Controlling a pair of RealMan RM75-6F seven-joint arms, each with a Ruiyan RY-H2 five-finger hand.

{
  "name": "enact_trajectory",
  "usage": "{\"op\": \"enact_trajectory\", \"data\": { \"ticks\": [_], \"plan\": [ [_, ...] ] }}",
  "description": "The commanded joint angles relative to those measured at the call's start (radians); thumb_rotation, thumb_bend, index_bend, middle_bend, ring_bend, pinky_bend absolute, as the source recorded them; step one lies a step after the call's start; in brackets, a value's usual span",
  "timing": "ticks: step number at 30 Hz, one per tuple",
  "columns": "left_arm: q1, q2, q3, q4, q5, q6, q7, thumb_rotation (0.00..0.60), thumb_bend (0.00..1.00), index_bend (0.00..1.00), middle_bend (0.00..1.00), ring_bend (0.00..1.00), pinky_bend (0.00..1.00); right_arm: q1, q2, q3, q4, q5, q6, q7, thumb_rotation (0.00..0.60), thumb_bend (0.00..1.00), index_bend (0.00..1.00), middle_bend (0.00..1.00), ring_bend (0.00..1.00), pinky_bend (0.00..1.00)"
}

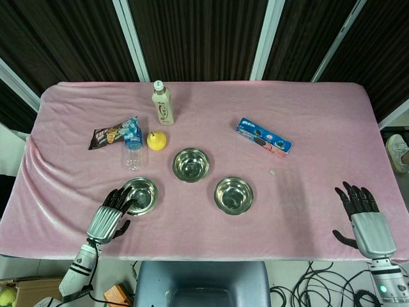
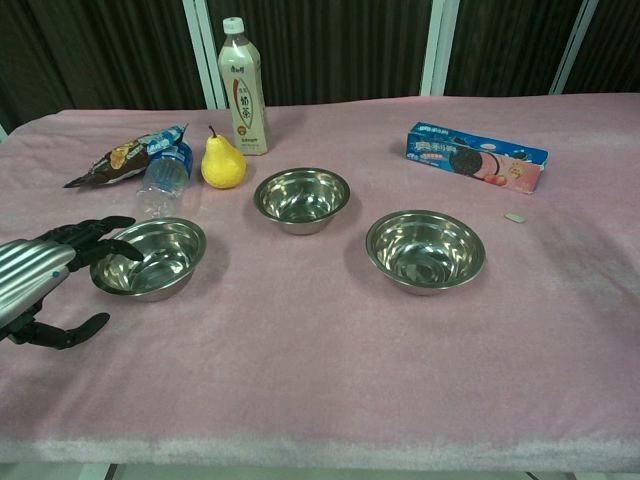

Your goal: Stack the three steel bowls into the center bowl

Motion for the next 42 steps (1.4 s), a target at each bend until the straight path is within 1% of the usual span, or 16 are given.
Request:
{"op": "enact_trajectory", "data": {
  "ticks": [1,10,15,21,27,32,35,40,42],
  "plan": [
    [-0.005,-0.006,-0.002,0.006,-0.003,0.000,-0.007,0.600,0.38,0.27,0.02,0.00,0.11,0.000,0.000,0.000,-0.001,0.000,0.001,0.002,0.600,0.26,0.00,0.00,0.00,0.00],
    [-0.028,-0.053,-0.013,0.078,0.017,0.037,-0.058,0.600,0.40,0.47,0.11,0.01,0.11,-0.002,0.005,-0.007,-0.002,-0.009,0.000,0.007,0.600,0.26,0.00,0.00,0.00,0.00],
    [-0.039,-0.086,-0.020,0.131,0.015,0.045,-0.075,0.600,0.41,0.55,0.15,0.03,0.11,-0.006,0.012,-0.008,-0.001,-0.012,0.007,0.017,0.600,0.26,0.00,0.00,0.00,0.00],
    [-0.045,-0.105,-0.023,0.160,0.019,0.070,-0.098,0.600,0.43,0.61,0.17,0.03,0.11,-0.013,0.017,-0.005,0.002,-0.009,0.020,0.031,0.600,0.26,0.00,0.00,0.00,0.00],
    [-0.057,-0.120,-0.047,0.172,0.042,0.151,-0.167,0.600,0.42,0.63,0.19,0.03,0.11,-0.017,0.020,-0.006,0.002,-0.014,0.026,0.039,0.600,0.26,0.00,0.00,0.00,0.00],
    [-0.089,-0.115,-0.088,0.135,0.048,0.188,-0.185,0.600,0.41,0.63,0.18,0.03,0.11,-0.023,0.024,-0.005,0.003,-0.016,0.036,0.050,0.600,0.26,0.00,0.00,0.00,0.00],
    [-0.133,-0.107,-0.131,0.089,0.050,0.189,-0.158,0.600,0.41,0.63,0.19,0.03,0.11,-0.026,0.027,-0.005,0.003,-0.018,0.043,0.059,0.600,0.26,0.00,0.00,0.00,0.00],
    [-0.224,-0.113,-0.200,0.014,0.014,0.104,-0.075,0.600,0.41,0.63,0.20,0.04,0.11,-0.032,0.034,-0.006,0.005,-0.026,0.056,0.078,0.600,0.26,0.00,0.00,0.00,0.00],
    [-0.257,-0.128,-0.220,0.011,-0.008,0.062,-0.042,0.600,0.40,0.63,0.20,0.04,0.11,-0.034,0.037,-0.005,0.006,-0.026,0.061,0.087,0.600,0.26,0.00,0.00,0.00,0.00]
  ]
}}
